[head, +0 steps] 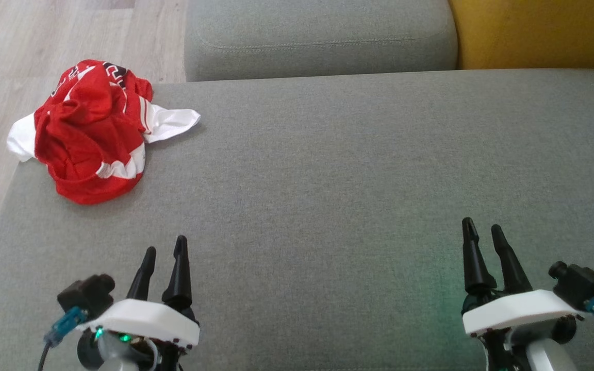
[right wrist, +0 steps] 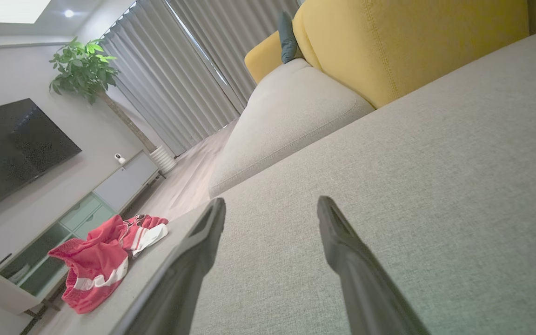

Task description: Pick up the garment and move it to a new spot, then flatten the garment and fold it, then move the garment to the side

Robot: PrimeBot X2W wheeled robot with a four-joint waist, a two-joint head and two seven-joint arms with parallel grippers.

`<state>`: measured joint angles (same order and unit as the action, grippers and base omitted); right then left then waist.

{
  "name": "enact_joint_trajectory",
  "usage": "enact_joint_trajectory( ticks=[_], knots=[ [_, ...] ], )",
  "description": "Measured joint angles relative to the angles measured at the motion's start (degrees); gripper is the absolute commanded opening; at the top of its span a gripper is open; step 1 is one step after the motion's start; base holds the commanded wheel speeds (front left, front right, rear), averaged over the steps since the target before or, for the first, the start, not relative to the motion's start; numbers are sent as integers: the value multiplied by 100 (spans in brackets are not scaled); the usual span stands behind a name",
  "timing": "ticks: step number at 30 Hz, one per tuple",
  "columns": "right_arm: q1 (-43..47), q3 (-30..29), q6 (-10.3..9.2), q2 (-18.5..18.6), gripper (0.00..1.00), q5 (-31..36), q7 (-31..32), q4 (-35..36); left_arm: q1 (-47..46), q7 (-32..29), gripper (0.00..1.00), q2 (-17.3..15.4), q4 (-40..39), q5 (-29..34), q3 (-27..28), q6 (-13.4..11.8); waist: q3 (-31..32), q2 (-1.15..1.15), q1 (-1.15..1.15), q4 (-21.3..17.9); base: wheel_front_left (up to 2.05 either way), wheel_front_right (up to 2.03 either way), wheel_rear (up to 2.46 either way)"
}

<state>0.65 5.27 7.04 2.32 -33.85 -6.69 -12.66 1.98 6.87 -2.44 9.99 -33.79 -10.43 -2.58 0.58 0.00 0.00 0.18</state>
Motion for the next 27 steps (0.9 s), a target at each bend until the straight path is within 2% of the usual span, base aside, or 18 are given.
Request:
enact_joint_trajectory(
  ticks=[15, 27],
  knots=[
    [4, 138, 1, 3, 100, 1244, -297, 123, 29, 281, 100, -77, -131, 1162, -215, -240, 74, 0, 0, -21, 0, 0, 0],
    [4, 256, 1, 5, 100, 2040, -477, 151, 48, 463, 100, -89, -234, 1906, -359, -309, 88, 0, 0, -17, 0, 0, 0]
  ],
)
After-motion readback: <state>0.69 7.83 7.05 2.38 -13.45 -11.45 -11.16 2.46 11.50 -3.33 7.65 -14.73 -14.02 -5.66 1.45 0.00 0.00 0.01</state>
